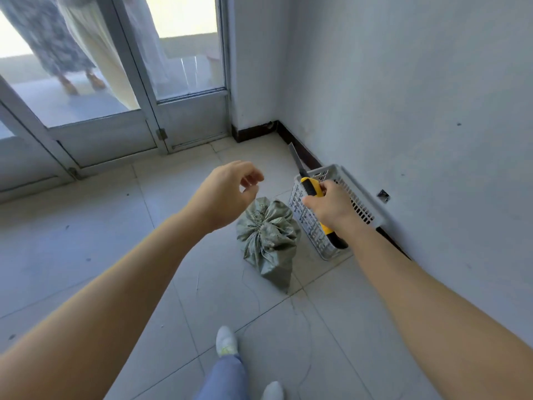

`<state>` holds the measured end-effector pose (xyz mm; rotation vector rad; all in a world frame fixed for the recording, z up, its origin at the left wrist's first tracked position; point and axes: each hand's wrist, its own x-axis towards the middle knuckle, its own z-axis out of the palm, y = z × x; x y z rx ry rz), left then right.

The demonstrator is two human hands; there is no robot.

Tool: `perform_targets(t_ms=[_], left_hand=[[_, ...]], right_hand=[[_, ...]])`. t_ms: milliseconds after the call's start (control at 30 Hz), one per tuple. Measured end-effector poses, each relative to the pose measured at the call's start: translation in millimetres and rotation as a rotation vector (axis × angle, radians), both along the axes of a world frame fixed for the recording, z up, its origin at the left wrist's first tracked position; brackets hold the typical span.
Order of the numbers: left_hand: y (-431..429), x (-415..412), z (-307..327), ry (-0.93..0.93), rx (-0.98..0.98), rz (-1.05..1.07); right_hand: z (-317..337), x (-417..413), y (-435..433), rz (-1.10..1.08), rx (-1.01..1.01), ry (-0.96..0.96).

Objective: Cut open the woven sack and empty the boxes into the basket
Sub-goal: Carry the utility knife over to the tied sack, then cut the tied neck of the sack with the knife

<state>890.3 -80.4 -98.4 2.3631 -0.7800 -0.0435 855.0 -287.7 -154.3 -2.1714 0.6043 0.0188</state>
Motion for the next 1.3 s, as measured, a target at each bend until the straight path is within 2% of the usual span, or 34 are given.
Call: perform_targets(t_ms=[233,400,767,933,1067,1167,1300], left_hand=[[-43,120,-65,0.179,0.014,0.051],[-83,198,-152,0.27,0.023,0.091],[-133,272,-499,0.513,0.029,0.279],[-138,283,-620,0.561,0.053,0.283],[-139,296,-684,0.545,0.048,0.301],[-143,298,-713,0.546,0.018,0.321],[-148,294,-735,0.607,0.05,0.281]], right_hand=[[-49,109,-24,0.043,-0.014,0.062],[-126,177,-47,0.052,-0.014,0.074],[-405,257,-105,0.151,-0.026,0.115],[-516,270,-103,0.181,-0.056,0.136],[-579,279,-98,0.255,-0.105,0.201],[-616,277,-101,0.293,-0.208,0.324],[-647,261,-125,0.168,-0.317,0.431]])
